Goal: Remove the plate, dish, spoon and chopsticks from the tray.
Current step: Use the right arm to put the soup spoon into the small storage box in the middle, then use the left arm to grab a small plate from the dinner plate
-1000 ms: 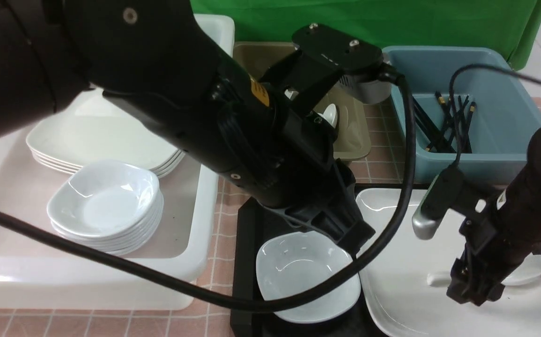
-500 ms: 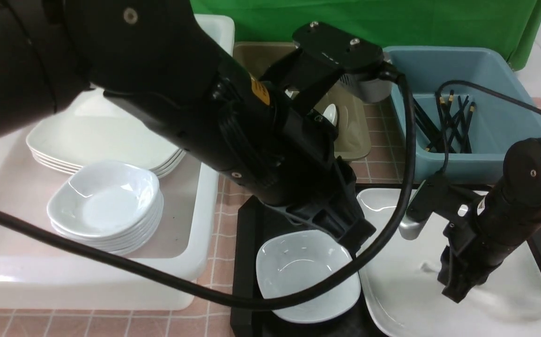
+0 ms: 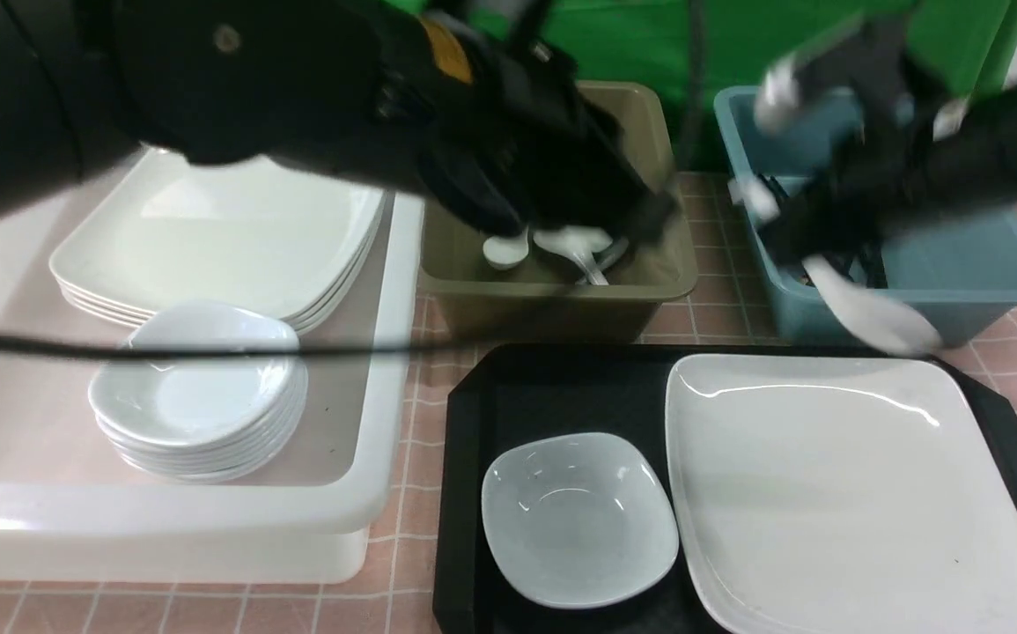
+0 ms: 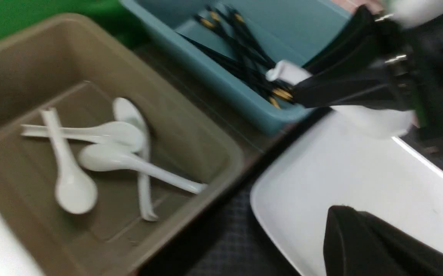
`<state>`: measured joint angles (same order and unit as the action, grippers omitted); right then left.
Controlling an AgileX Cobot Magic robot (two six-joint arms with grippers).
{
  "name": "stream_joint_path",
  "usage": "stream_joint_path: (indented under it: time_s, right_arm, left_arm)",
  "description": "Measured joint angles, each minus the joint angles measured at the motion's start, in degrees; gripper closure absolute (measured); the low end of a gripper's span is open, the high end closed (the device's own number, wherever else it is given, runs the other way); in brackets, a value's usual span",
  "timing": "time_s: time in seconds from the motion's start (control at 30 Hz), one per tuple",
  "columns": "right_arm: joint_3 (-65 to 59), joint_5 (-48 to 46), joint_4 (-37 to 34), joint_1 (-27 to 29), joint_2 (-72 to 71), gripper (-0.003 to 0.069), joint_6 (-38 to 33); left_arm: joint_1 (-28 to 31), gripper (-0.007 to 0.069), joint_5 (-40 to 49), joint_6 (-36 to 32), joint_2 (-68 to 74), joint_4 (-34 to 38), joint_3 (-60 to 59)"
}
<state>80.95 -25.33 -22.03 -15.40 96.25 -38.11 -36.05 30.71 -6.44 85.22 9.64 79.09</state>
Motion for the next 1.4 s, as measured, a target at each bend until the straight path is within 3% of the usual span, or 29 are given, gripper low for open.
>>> stream_joint_path:
  time_s: [0.17, 0.33, 0.53, 0.63, 0.7, 0.83, 0.9, 0.97, 1.0, 1.07, 1.1, 1.2, 1.4]
  right_arm:
    - [10.53, 4.46, -16.76, -1.07, 6.13, 0.0559, -3.23]
    - [21.51, 5.13, -20.13, -3.5, 17.57, 0.0559, -4.19]
    - [28.78, 6.0, -20.33, -4.57, 27.16, 0.0547, -4.24]
    - [30.08, 6.86, -20.33, -4.57, 30.07, 0.0439, -4.19]
    - [30.21, 6.52, -20.33, -4.57, 30.43, 0.0302, -4.19]
    - [30.66, 2.11, -18.02, -4.57, 28.94, 0.0191, -3.93]
    - [30.66, -3.69, -13.84, -4.44, 26.21, 0.0217, -1.39]
    - [30.66, -11.55, -7.33, -4.18, 21.83, 0.0332, 2.75]
    - [30.66, -11.55, -6.59, -4.11, 21.33, 0.0332, 2.75]
    - [30.79, -24.1, 2.27, -3.64, 14.15, 0.055, 6.94]
    - [30.85, -28.96, 5.35, -3.36, 11.38, 0.0593, 8.16]
    - [30.0, -39.5, 10.23, -2.32, 4.22, 0.0629, 10.99]
    - [16.25, -39.52, 11.63, -1.85, -10.9, 0.0629, 13.37]
  left_arm:
    - [9.31, 0.0627, 0.05, 2.22, 0.0, -0.71, 0.0]
    - [13.76, 0.0627, 5.48, 1.08, 0.0, -0.77, 0.0]
    - [13.75, 0.0627, 11.87, -3.83, 0.0, 2.46, 0.0]
    - [13.75, 0.0627, 15.81, -8.42, 0.0, 6.87, 0.0]
    - [13.49, 0.0627, 18.37, -9.88, 0.0, 9.75, 0.0]
    - [11.48, 0.0627, 21.34, -10.14, 0.0, 10.52, 0.0]
    - [9.38, 0.0627, 22.84, -10.03, 0.13, 10.71, 0.0]
    - [6.88, 0.0627, 24.36, -9.71, 0.65, 10.97, 0.0]
    - [6.62, 0.0627, 24.51, -9.7, 0.73, 10.94, 0.0]
    - [3.22, 0.0627, 25.95, -9.57, 2.39, 10.94, 0.0]
    - [1.96, 0.0627, 26.33, -9.57, 3.29, 10.98, 0.0]
    - [-1.27, 0.0627, 26.58, -9.55, 6.53, 10.93, 0.0]
    - [-4.08, 0.0627, 23.74, -8.5, 13.26, 10.39, 0.24]
